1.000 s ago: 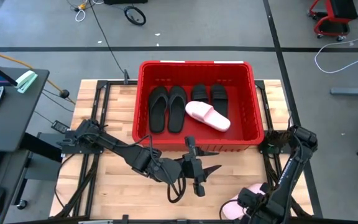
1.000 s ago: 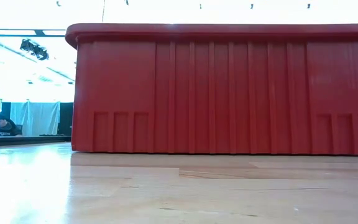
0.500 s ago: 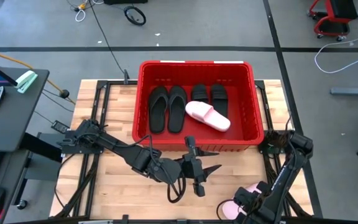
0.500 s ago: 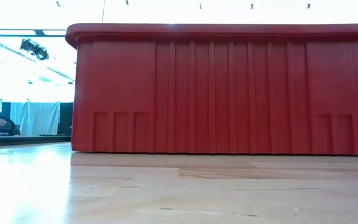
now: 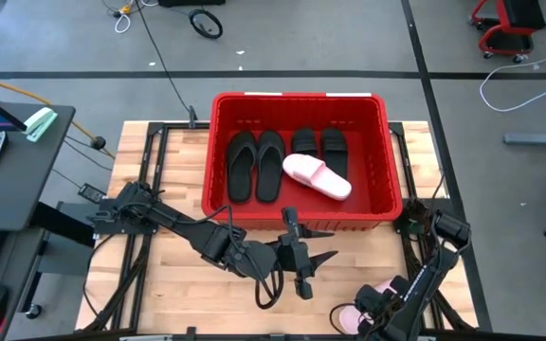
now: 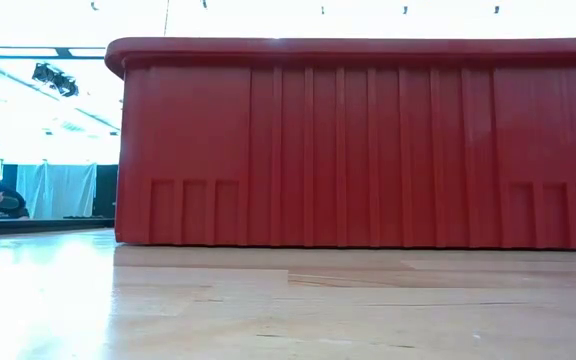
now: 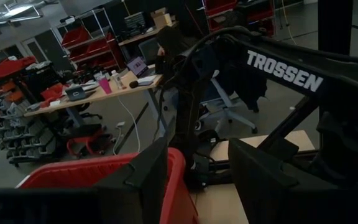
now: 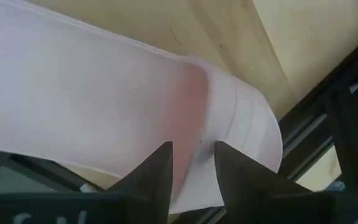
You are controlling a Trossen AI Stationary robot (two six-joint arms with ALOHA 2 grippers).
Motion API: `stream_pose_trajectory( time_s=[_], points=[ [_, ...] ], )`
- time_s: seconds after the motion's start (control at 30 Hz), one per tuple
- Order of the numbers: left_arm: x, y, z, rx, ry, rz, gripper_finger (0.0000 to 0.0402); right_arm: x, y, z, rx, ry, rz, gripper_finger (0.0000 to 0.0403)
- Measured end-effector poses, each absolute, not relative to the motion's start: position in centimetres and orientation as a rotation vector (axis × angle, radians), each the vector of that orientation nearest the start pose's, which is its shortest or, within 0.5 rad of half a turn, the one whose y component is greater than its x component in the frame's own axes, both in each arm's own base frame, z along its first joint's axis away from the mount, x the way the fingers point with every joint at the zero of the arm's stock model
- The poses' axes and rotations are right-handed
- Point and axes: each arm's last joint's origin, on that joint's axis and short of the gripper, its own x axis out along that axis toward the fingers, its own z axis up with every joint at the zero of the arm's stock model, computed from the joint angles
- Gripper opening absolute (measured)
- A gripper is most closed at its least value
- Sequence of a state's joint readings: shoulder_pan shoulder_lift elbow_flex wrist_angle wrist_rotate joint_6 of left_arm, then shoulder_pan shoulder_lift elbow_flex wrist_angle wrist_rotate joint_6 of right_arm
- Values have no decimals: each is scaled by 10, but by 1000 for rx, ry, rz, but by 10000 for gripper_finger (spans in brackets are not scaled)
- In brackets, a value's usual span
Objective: Pick and place slides into bin
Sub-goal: Put the pink slide into the red bin
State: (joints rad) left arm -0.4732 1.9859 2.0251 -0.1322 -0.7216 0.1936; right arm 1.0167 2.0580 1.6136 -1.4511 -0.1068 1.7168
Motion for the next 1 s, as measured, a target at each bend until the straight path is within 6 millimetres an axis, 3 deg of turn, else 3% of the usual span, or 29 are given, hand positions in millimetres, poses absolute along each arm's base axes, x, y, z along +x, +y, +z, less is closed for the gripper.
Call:
stream_pose_trajectory(
  time_s=[0.33, 0.53, 0.77, 1.0],
  points=[
    [417, -192, 406, 246, 102, 240, 174, 179, 302, 183, 329, 1677, -907, 122],
    [417, -192, 406, 246, 102, 240, 178, 173, 298, 190, 354, 1692, -902, 93],
    [417, -192, 406, 246, 102, 240, 174, 168, 296, 222, 389, 1593, -786, 13],
    [418, -190, 406, 268, 100, 243, 177, 157, 284, 288, 465, 1188, -572, 22]
  ],
)
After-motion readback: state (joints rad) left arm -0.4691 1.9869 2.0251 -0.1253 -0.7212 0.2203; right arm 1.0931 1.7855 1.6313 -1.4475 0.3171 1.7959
